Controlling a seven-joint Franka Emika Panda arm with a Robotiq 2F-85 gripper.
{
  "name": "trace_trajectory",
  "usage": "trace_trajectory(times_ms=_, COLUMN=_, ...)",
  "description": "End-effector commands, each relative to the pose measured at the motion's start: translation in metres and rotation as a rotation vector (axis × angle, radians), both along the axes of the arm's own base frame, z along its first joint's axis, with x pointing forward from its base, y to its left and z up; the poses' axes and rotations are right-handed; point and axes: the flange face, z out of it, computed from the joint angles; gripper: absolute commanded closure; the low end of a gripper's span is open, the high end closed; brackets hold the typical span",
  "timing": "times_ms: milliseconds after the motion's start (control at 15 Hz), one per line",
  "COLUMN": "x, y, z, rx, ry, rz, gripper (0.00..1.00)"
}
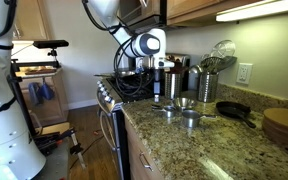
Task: Stack the cups
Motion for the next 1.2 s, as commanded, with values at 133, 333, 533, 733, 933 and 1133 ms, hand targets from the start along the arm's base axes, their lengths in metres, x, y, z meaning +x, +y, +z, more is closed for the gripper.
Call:
trace_trajectory(times_ms=133, x=-0.006, y=0.003, z=0.001, rx=0.036, ry=-0.022, rz=-0.163, gripper=0.00)
trace_trajectory(times_ms=333, x=-0.005, y=0.004, z=-0.005, rx=0.052, ry=-0.030, rz=-0.230, gripper=0.00)
trace_trajectory(times_ms=533, x=-0.002, y=0.007, z=-0.012, rx=0.067, ry=-0.040, rz=-0.277, gripper=0.00)
trace_trajectory(times_ms=733, x=0.002, y=0.010, z=-0.023, rx=0.080, ry=-0.056, rz=-0.315, gripper=0.00)
trace_trajectory(times_ms=933, x=0.005, y=0.009, z=-0.032, rx=0.092, ry=-0.068, rz=-0.353, gripper=0.00)
trace_trajectory(times_ms=1133, x=0.007, y=0.005, z=-0.040, rx=0.101, ry=-0.078, rz=-0.396, gripper=0.00)
